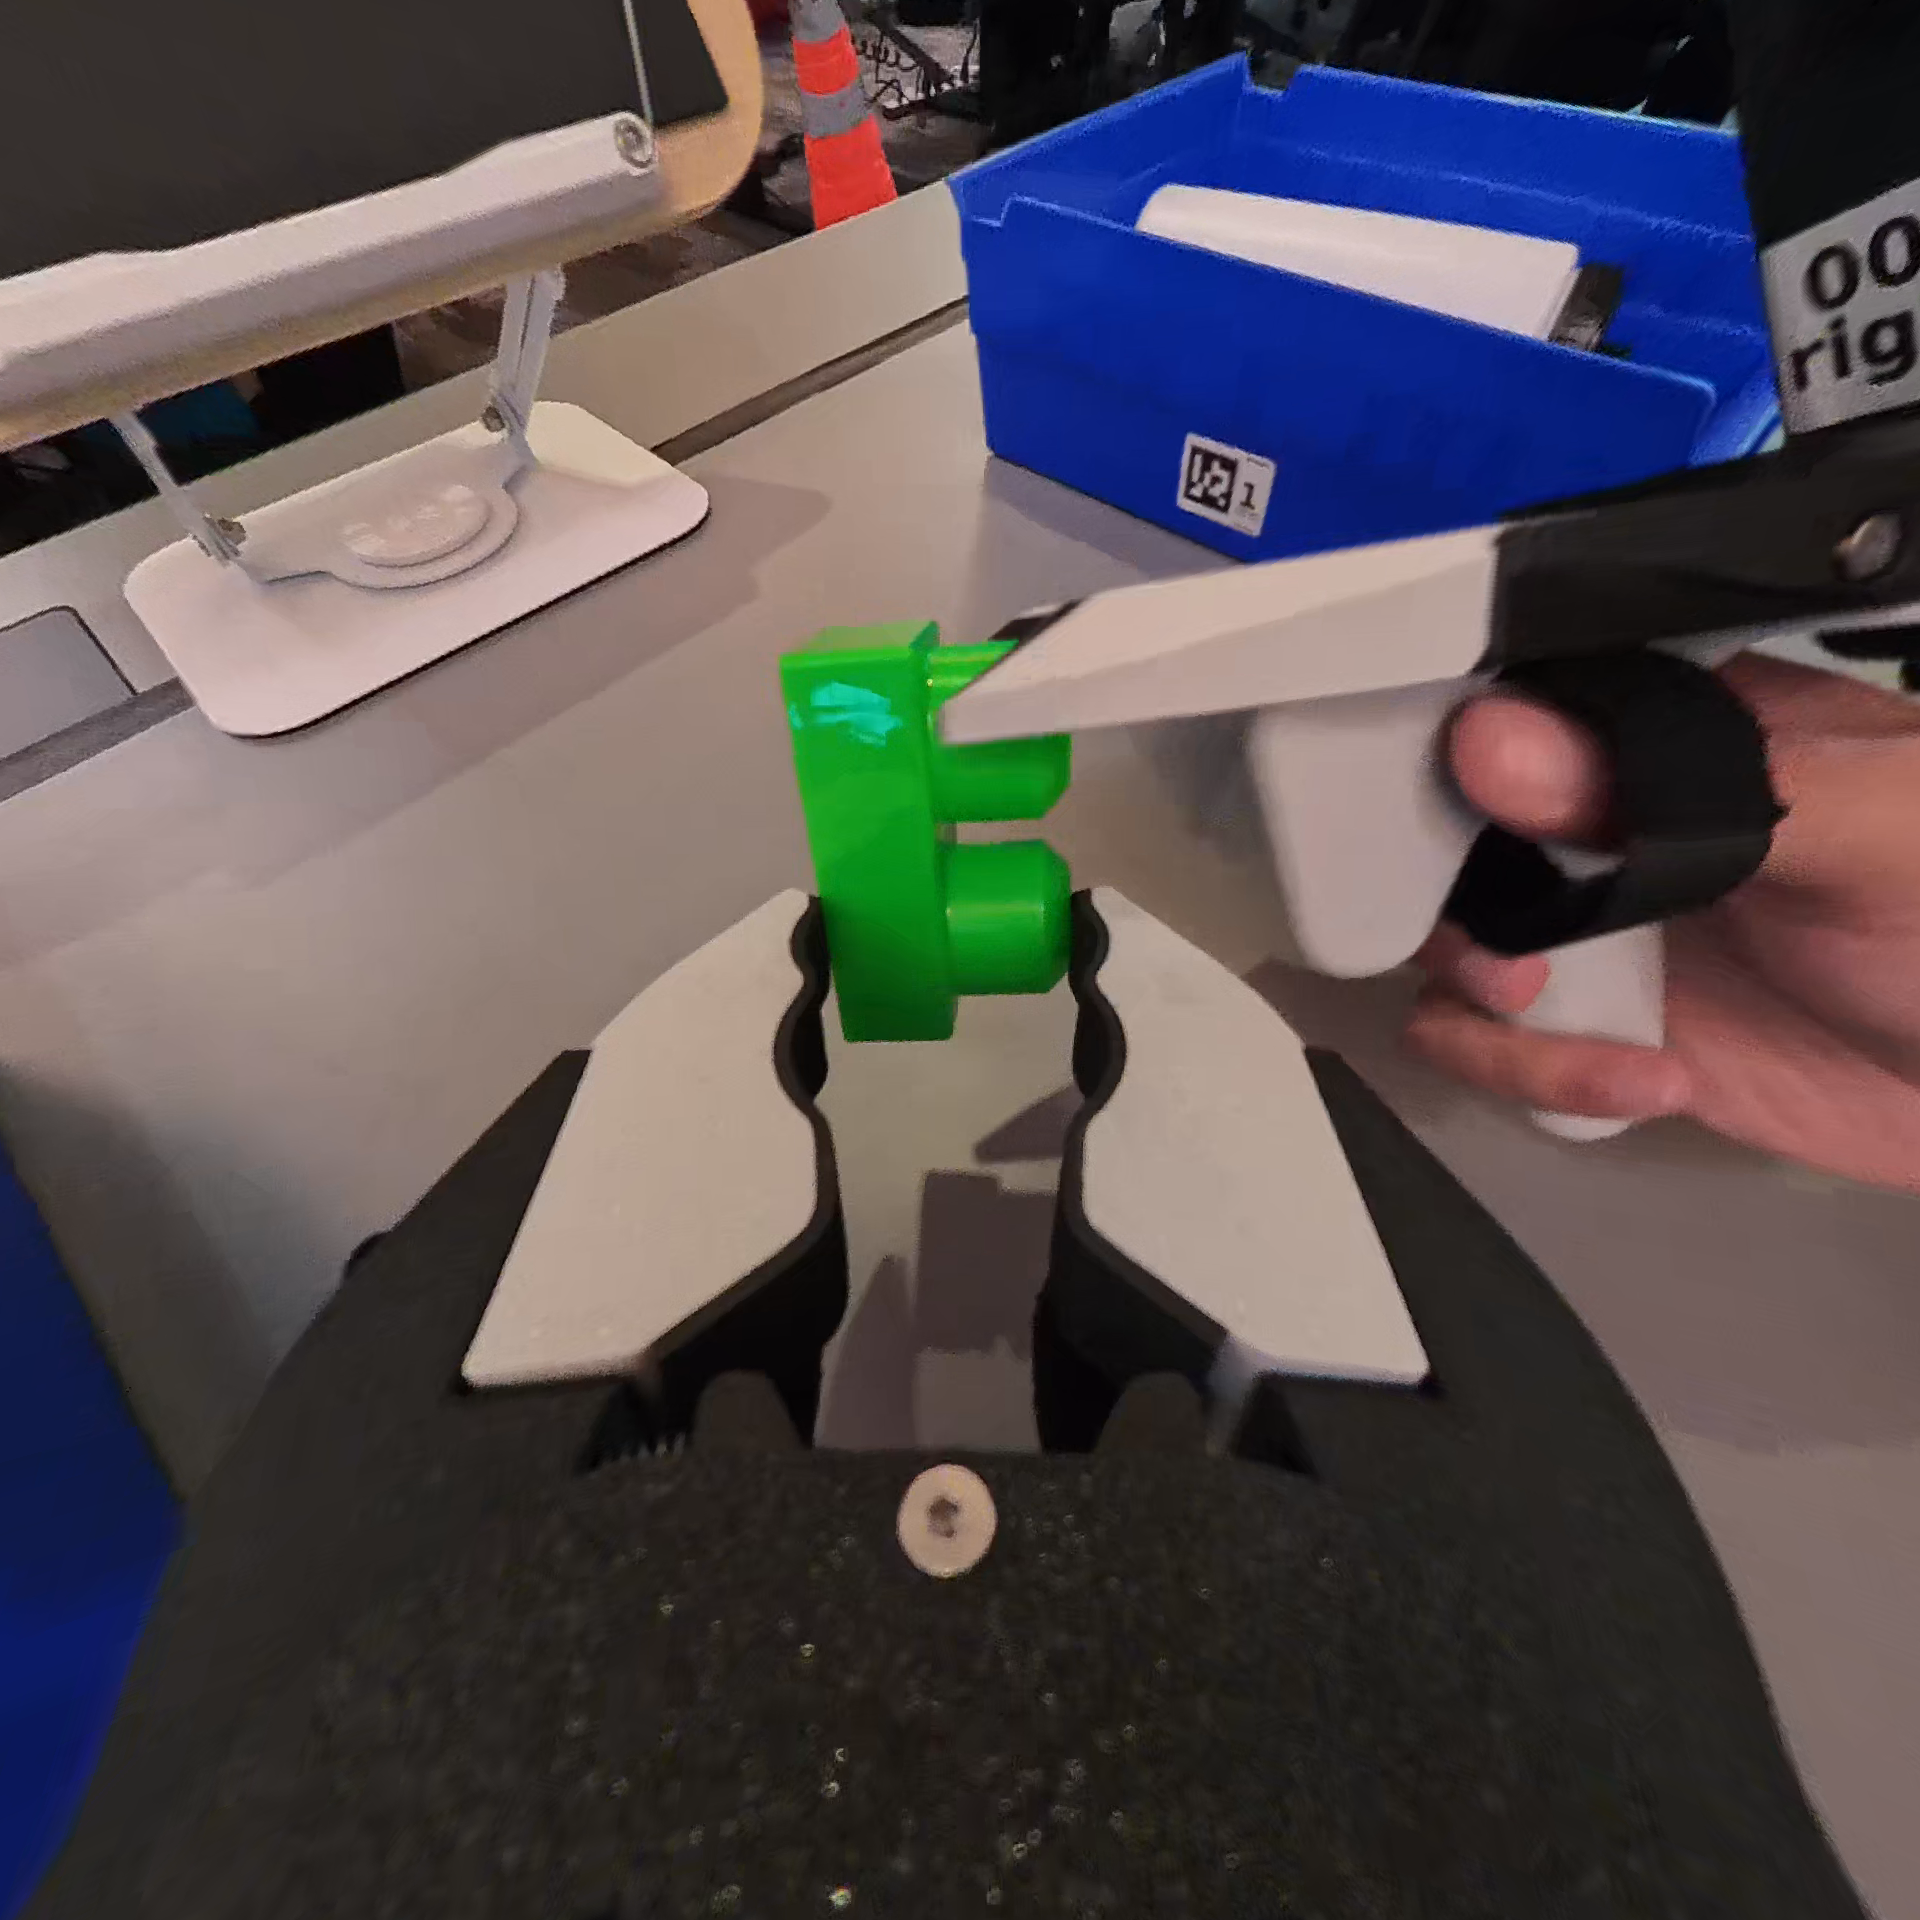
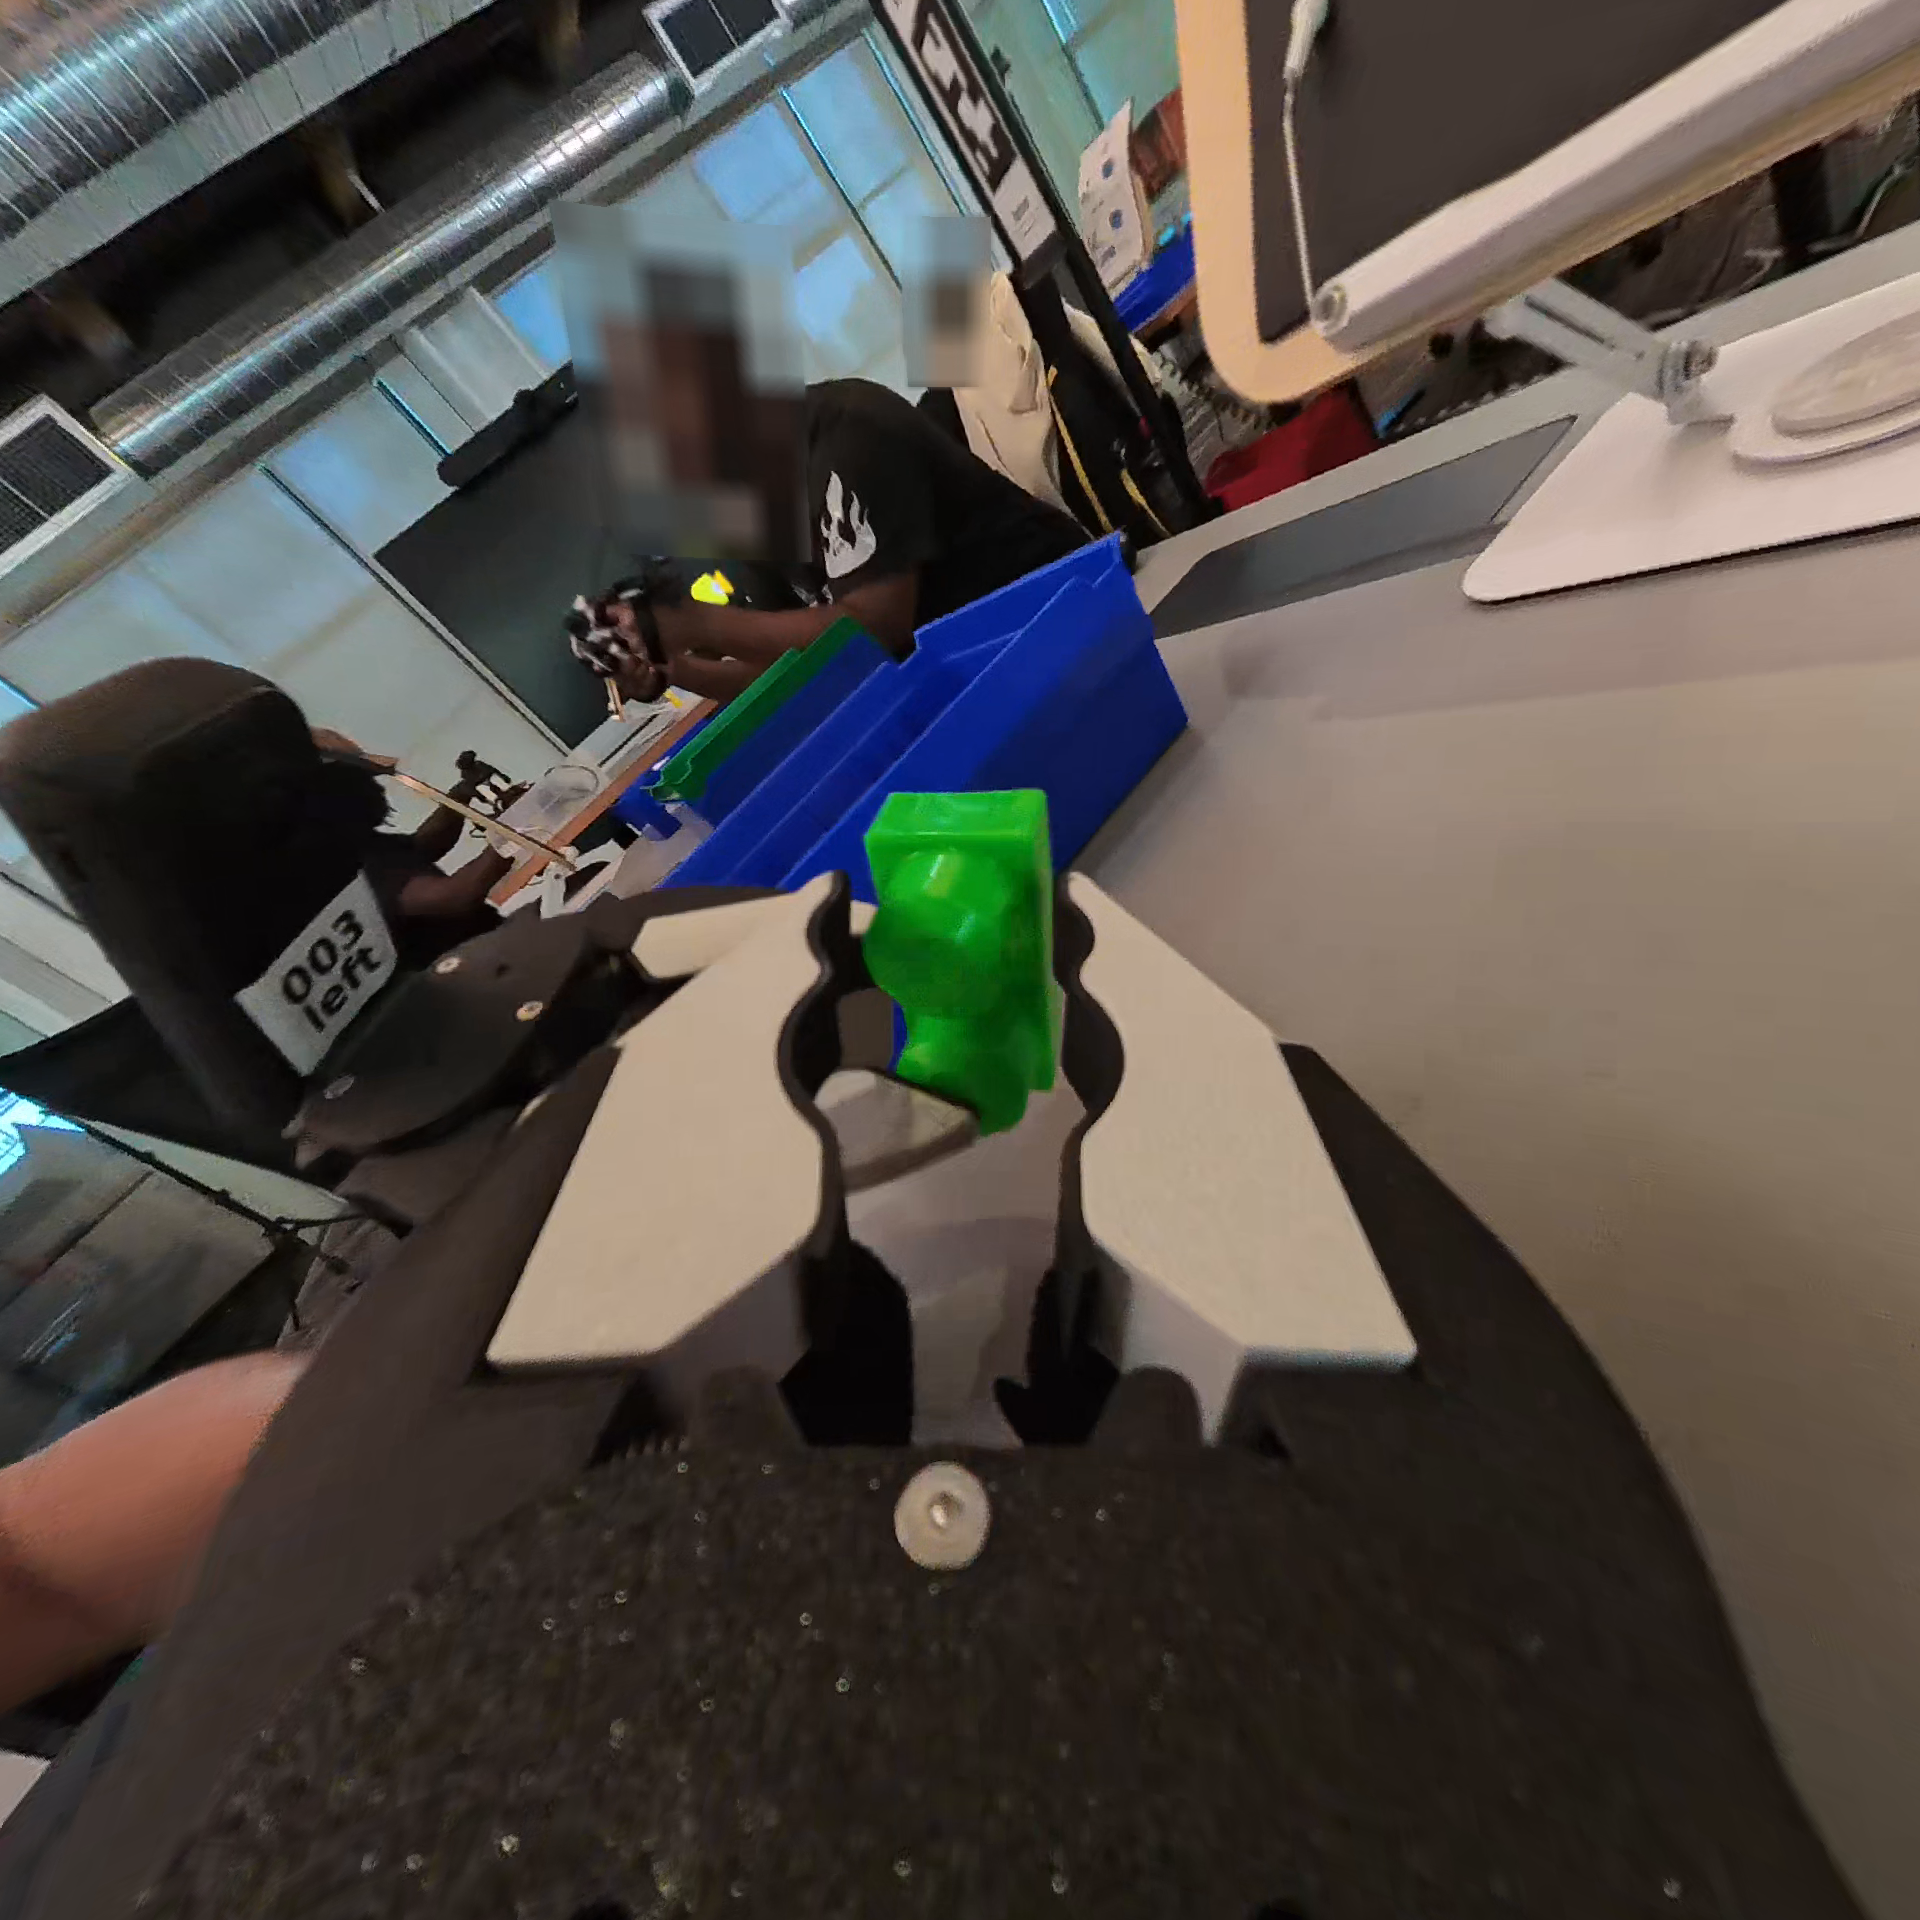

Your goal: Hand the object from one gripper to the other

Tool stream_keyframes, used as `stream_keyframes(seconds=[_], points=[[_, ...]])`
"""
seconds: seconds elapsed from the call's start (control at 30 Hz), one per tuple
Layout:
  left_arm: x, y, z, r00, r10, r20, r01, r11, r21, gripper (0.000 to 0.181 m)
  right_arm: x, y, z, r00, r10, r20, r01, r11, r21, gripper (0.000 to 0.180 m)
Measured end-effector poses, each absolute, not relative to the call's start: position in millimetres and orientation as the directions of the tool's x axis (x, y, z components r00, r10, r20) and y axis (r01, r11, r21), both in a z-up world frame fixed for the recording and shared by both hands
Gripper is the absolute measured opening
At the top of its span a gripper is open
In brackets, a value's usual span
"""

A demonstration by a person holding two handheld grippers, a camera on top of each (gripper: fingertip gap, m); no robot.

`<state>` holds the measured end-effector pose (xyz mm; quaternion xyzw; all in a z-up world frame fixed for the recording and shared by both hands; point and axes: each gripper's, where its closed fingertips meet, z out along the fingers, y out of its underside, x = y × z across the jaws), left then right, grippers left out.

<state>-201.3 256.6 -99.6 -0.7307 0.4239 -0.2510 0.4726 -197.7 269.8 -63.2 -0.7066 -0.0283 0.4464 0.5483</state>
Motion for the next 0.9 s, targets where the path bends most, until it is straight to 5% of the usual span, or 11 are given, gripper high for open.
stream_keyframes(seconds=[0.4, 0.6, 0.7, 0.8, 0.9], points=[[-195, 250, -102, 0.562, -0.826, 0.036, -0.349, -0.277, -0.895, 0.042, -188, 273, -64, 0.688, 0.524, -0.501, -0.365, -0.347, -0.864, 0.032], [-223, 222, -105, 0.531, -0.845, 0.058, -0.326, -0.268, -0.907, 0.057, -83, 284, 28, 0.872, 0.442, -0.211, -0.171, -0.129, -0.977, 0.033], [-247, 196, -118, 0.52, -0.852, 0.057, -0.334, -0.265, -0.905, 0.064, 0, 295, 58, 0.947, 0.308, -0.094, -0.029, -0.212, -0.977, 0.033], [-269, 179, -129, 0.544, -0.838, 0.04, -0.36, -0.277, -0.891, 0.064, 79, 322, 26, 0.987, 0.156, -0.035, 0.043, -0.47, -0.882, 0.033], [-279, 171, -127, 0.563, -0.825, 0.051, -0.346, -0.292, -0.891, 0.064, 124, 344, -61, 0.995, 0.081, -0.059, 0.03, -0.805, -0.592, 0.033]])
